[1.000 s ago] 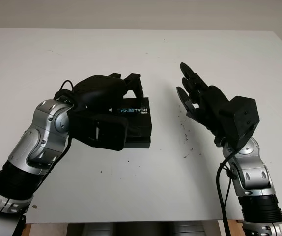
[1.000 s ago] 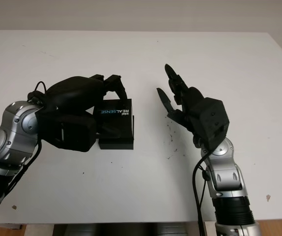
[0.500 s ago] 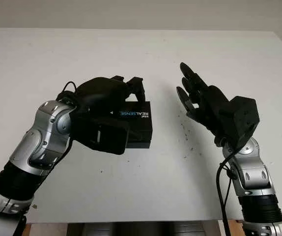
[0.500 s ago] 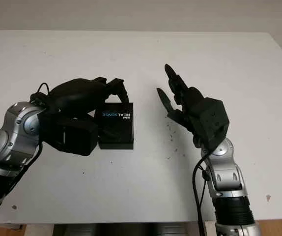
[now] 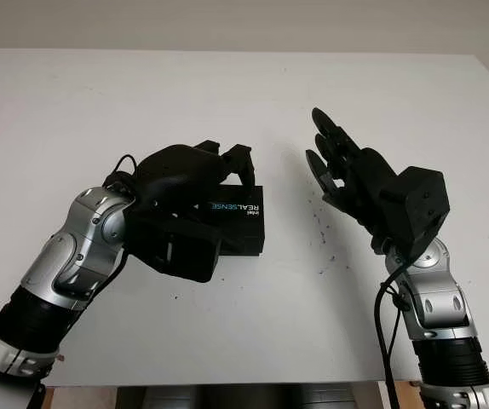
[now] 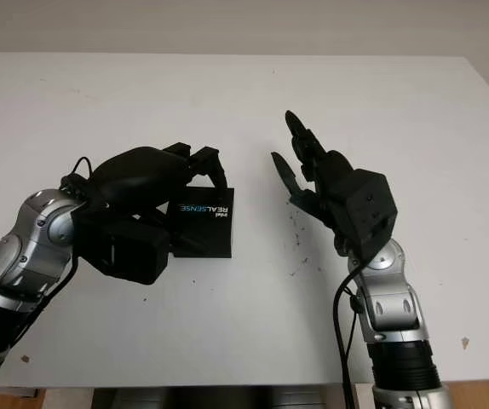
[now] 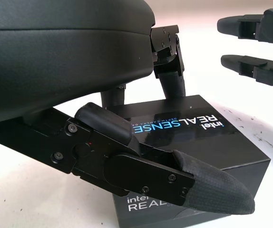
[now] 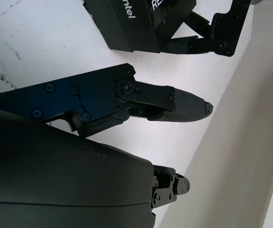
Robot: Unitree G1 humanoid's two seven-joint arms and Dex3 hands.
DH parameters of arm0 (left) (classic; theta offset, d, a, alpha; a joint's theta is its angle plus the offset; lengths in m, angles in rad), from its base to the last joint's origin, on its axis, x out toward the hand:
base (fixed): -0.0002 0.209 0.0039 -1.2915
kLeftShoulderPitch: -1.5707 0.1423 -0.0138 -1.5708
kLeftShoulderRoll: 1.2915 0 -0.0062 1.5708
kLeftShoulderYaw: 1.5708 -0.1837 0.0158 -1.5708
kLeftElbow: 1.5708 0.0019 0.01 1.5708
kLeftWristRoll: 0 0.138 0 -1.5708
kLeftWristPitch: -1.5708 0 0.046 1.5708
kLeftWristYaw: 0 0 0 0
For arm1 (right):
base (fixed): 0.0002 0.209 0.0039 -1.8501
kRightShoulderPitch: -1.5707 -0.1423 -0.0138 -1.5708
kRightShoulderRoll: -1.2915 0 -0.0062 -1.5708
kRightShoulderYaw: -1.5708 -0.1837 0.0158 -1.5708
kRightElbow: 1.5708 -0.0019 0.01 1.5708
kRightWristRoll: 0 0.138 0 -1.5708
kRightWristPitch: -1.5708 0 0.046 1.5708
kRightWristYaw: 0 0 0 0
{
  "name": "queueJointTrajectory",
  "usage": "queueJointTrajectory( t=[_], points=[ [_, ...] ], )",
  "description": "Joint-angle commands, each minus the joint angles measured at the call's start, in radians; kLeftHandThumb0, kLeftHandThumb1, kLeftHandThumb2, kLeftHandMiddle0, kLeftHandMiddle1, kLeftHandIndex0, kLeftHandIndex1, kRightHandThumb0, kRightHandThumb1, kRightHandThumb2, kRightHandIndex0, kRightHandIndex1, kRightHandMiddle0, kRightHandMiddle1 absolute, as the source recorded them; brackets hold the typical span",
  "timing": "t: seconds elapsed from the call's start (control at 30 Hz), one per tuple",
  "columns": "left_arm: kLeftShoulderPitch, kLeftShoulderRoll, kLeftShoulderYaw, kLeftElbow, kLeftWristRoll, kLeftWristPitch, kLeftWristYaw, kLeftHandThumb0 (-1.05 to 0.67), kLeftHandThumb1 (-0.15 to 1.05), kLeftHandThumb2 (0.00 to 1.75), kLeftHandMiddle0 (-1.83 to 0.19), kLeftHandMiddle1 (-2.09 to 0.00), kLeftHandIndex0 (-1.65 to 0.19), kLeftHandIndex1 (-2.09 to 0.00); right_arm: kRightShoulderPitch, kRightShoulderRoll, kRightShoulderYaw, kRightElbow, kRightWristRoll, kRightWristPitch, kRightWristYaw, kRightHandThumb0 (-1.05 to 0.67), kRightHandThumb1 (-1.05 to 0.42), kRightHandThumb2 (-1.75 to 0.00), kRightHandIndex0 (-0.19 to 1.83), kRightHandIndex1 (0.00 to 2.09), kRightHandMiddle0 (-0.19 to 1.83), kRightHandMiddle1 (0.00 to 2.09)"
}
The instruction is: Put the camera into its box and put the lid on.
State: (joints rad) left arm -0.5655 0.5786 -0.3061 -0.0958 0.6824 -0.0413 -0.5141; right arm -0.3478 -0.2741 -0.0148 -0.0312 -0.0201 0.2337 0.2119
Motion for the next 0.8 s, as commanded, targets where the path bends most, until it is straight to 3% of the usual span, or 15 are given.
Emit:
queueJointTrajectory(
  t=[0.0, 0.07, 0.1, 0.2, 0.27, 0.37, 0.63, 0.77],
  points=[
    [0.016, -0.004, -0.012, 0.004, 0.013, -0.006, 0.01, -0.24, 1.05, 0.25, -0.59, -2.09, 0.06, -2.06, 0.005, 0.0, -0.004, -0.021, 0.001, 0.0, -0.002, -0.65, -1.05, -0.55, 0.02, 0.05, 0.02, 0.05],
    [0.016, -0.008, -0.01, 0.013, 0.019, -0.011, 0.024, -0.24, 1.05, 0.25, -0.57, -2.09, 0.09, -2.04, 0.006, 0.0, -0.004, -0.015, 0.001, -0.007, -0.001, -0.65, -1.05, -0.55, 0.02, 0.05, 0.02, 0.05],
    [0.013, -0.009, -0.013, 0.021, 0.032, -0.013, 0.036, -0.24, 1.05, 0.25, -0.51, -2.09, 0.06, -1.78, 0.006, 0.0, -0.004, -0.012, 0.002, -0.01, 0.0, -0.65, -1.05, -0.55, 0.01, 0.05, 0.02, 0.05],
    [0.003, -0.014, -0.018, 0.045, 0.061, -0.019, 0.069, -0.25, 1.05, 0.24, -0.46, -2.09, 0.0, -1.6, 0.008, 0.0, -0.006, -0.01, 0.007, -0.011, 0.004, -0.65, -1.05, -0.55, 0.01, 0.05, 0.02, 0.05],
    [-0.003, -0.02, -0.017, 0.06, 0.07, -0.015, 0.08, -0.25, 1.05, 0.23, -0.45, -2.09, -0.01, -1.73, 0.009, 0.0, -0.006, -0.009, 0.008, -0.013, 0.005, -0.65, -1.05, -0.54, 0.01, 0.05, 0.02, 0.05],
    [-0.009, -0.032, -0.014, 0.076, 0.077, -0.005, 0.094, -0.24, 1.05, 0.21, -0.37, -2.09, -0.05, -1.57, 0.011, -0.001, -0.006, -0.012, 0.005, -0.01, 0.004, -0.65, -1.05, -0.54, 0.01, 0.05, 0.02, 0.05],
    [-0.009, -0.039, -0.014, 0.086, 0.082, 0.002, 0.109, -0.23, 1.05, 0.21, -0.45, -2.09, -0.06, -1.67, 0.01, 0.002, -0.007, -0.013, 0.012, -0.01, 0.005, -0.65, -1.05, -0.54, 0.01, 0.05, 0.01, 0.05],
    [-0.004, -0.038, -0.011, 0.081, 0.083, 0.003, 0.108, -0.24, 1.05, 0.2, -0.51, -2.09, -0.04, -1.85, 0.01, -0.002, -0.005, -0.016, 0.007, -0.004, 0.005, -0.65, -1.05, -0.55, 0.01, 0.05, 0.01, 0.05]
  ],
)
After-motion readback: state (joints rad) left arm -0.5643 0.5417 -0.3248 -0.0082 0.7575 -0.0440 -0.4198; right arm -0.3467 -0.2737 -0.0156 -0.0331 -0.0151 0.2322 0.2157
